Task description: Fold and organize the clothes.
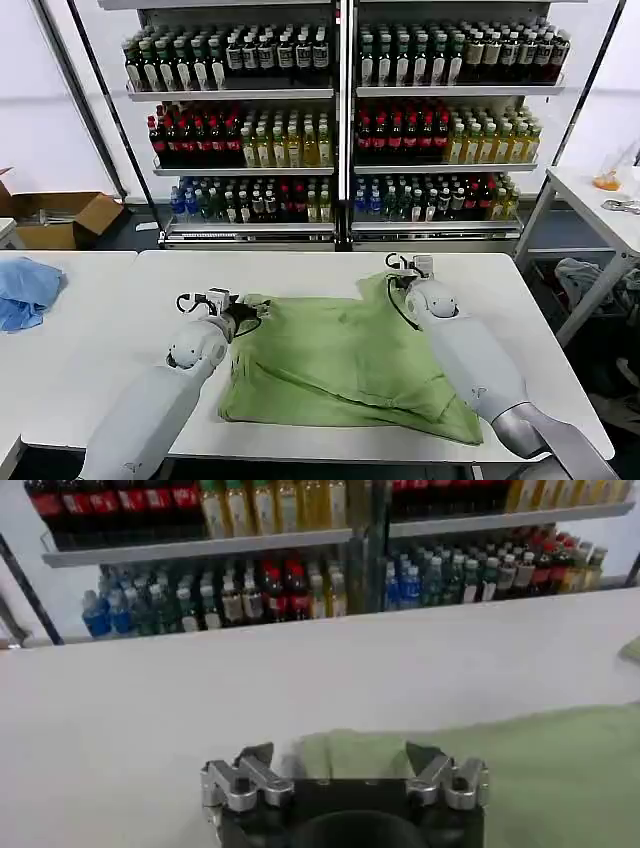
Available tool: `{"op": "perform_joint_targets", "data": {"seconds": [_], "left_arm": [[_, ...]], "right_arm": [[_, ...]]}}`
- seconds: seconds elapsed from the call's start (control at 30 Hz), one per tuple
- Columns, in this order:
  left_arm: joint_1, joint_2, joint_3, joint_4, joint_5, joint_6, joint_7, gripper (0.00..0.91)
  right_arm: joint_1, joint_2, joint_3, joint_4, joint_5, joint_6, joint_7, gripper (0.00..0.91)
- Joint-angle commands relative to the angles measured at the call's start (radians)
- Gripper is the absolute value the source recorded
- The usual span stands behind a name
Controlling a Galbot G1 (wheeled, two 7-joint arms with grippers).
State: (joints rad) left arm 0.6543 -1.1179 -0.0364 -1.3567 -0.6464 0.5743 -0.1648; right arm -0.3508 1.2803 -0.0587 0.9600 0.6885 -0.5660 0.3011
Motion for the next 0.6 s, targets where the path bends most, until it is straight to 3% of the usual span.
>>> {"op": "perform_joint_targets", "data": {"seconds": [0.03, 0.07, 0.1, 0.6], "left_arm": [[-0.005, -0.002, 0.004, 0.024, -0.005, 0.001, 0.003, 0.060], [-0.005, -0.005, 0.002, 0.028, -0.008, 0.001, 0.003, 0.050], [-0.005, -0.005, 0.002, 0.028, -0.010, 0.001, 0.004, 0.040], [0.032, 0.019, -0.022, -0.046, -0.065, -0.042, 0.029, 0.030]], "right_arm": [[0.009, 0.011, -0.006, -0.045, 0.002, -0.009, -0.023, 0.413], [0.010, 0.013, -0.006, -0.048, 0.002, -0.009, -0.025, 0.101], [0.010, 0.014, -0.006, -0.049, 0.002, -0.008, -0.027, 0.010], [-0.022, -0.016, -0.025, 0.048, 0.007, 0.010, -0.035, 0.000]]}}
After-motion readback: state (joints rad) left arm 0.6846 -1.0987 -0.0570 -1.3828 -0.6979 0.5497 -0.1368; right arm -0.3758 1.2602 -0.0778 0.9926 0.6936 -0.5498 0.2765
